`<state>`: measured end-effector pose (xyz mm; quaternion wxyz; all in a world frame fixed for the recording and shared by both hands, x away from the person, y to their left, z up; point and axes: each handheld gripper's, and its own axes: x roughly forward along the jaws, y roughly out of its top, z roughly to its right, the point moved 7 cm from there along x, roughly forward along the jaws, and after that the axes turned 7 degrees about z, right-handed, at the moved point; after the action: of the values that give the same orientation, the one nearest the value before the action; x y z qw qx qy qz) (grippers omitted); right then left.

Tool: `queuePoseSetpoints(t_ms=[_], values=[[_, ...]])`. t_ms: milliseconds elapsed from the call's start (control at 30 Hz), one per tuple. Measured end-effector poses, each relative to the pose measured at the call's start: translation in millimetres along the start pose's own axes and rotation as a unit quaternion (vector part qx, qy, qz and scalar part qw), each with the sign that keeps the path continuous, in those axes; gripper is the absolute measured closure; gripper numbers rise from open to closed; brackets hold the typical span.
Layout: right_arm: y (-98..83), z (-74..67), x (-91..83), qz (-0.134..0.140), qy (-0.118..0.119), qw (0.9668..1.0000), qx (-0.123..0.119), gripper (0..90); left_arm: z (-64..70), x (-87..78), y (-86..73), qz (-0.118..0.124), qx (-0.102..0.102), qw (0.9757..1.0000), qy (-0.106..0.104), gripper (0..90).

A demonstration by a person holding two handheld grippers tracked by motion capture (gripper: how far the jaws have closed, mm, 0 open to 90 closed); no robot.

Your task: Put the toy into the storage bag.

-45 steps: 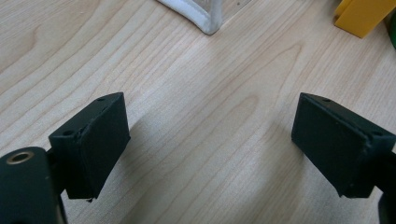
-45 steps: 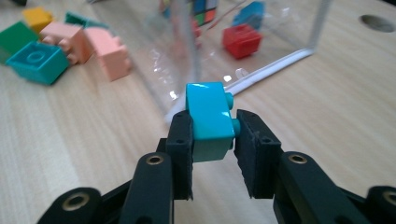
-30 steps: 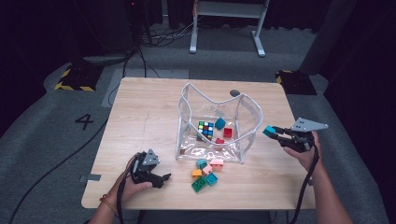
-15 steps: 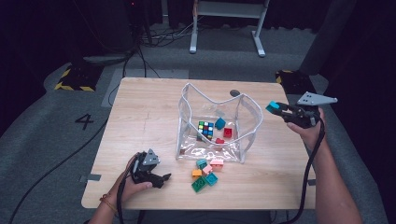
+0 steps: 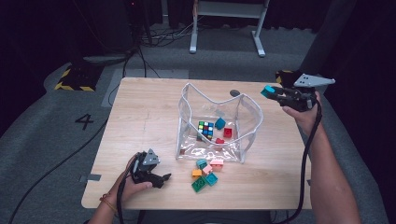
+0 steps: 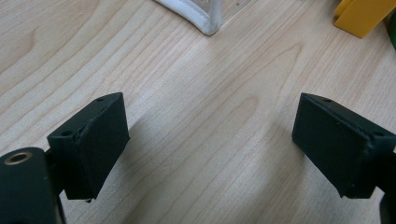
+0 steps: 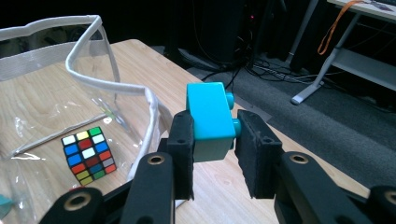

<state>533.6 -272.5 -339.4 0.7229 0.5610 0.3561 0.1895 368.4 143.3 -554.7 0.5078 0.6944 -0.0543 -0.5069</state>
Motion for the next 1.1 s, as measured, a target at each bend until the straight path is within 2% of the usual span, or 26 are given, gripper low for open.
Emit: queuePoseSetpoints(t_ms=[267,433,600,800,900,967,1100], values=[[17.7,-9.3,11.0,0.005,0.011,0.9999,-0.002,68.0,0.0,0.0,0.1,0.0,0.0,1.0,0.0,10.8],[28.9,-27.8,16.5,0.015,0.037,0.9992,-0.009,68.0,0.4,0.2,0.0,0.0,-0.001,1.0,-0.002,10.8],[32.0,-49.3,21.2,0.015,0.067,0.9974,-0.022,68.0,-0.1,0.0,0.1,0.0,0.001,1.0,0.0,10.8],[33.6,-75.3,29.0,0.017,0.112,0.9927,-0.04,68.0,0.1,0.1,0.1,0.0,0.0,1.0,-0.001,10.8],[30.0,-89.7,37.1,0.002,0.131,0.99,-0.053,68.0,0.2,0.1,0.0,0.0,0.0,1.0,-0.002,10.8],[27.8,-95.3,43.2,-0.008,0.138,0.9881,-0.067,68.0,-0.1,0.0,0.1,0.0,0.001,1.0,0.0,10.8],[26.3,-104.2,54.0,-0.031,0.157,0.984,-0.078,68.0,0.4,0.2,0.0,0.0,-0.001,1.0,-0.002,10.8]])
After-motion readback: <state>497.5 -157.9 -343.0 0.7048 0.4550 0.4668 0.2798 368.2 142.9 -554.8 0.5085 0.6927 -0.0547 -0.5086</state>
